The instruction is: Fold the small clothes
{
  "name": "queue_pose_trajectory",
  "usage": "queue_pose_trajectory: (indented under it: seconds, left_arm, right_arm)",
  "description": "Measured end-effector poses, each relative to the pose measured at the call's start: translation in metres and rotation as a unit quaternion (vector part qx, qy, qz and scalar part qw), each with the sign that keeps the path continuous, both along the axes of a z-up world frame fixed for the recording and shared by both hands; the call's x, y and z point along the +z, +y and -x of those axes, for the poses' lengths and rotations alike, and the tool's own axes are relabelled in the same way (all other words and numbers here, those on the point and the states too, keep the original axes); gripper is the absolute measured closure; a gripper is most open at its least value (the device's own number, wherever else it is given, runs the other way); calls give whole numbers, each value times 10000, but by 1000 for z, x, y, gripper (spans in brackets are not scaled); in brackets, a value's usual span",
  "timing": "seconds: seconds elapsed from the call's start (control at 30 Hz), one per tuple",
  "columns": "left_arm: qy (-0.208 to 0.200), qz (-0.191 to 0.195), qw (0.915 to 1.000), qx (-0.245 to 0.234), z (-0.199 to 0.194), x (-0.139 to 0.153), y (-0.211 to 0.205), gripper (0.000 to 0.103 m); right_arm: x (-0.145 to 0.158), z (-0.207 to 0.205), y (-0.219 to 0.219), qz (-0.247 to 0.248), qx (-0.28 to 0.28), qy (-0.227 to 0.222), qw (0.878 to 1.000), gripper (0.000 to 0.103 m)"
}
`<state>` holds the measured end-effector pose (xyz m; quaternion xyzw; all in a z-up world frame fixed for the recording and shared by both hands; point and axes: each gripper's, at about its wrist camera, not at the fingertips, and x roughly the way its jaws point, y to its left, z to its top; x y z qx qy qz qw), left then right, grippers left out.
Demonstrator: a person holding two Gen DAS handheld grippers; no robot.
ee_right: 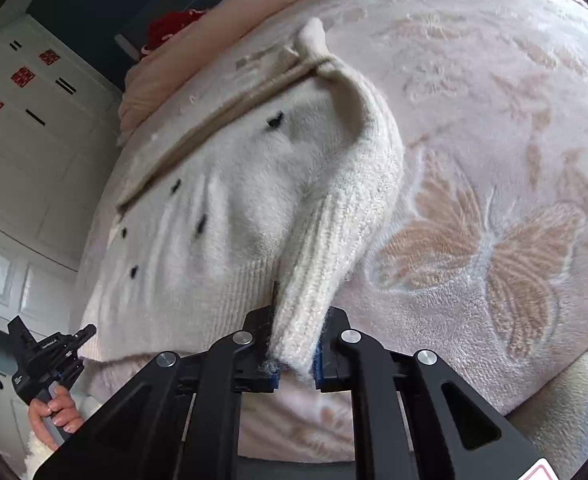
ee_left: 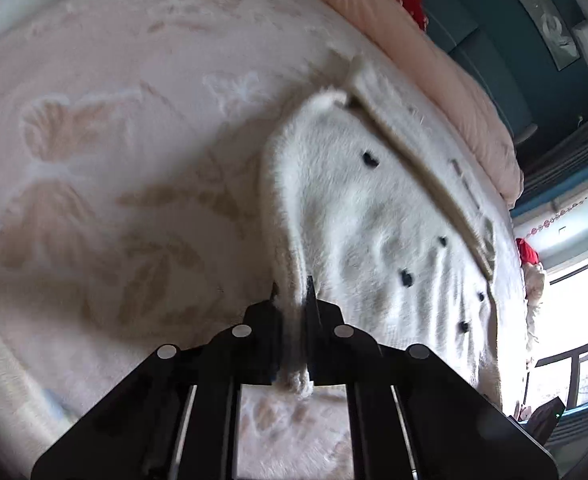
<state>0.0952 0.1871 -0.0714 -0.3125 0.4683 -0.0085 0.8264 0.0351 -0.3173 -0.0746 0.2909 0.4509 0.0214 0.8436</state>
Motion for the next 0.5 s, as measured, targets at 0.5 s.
queue_pose_trajectory:
  seconds: [0.5]
  left_arm:
    - [231, -390, 9918, -1195, 105, 60, 10, 97]
  right_arm:
    - [45, 99, -10, 528, 1201, 584, 9896, 94]
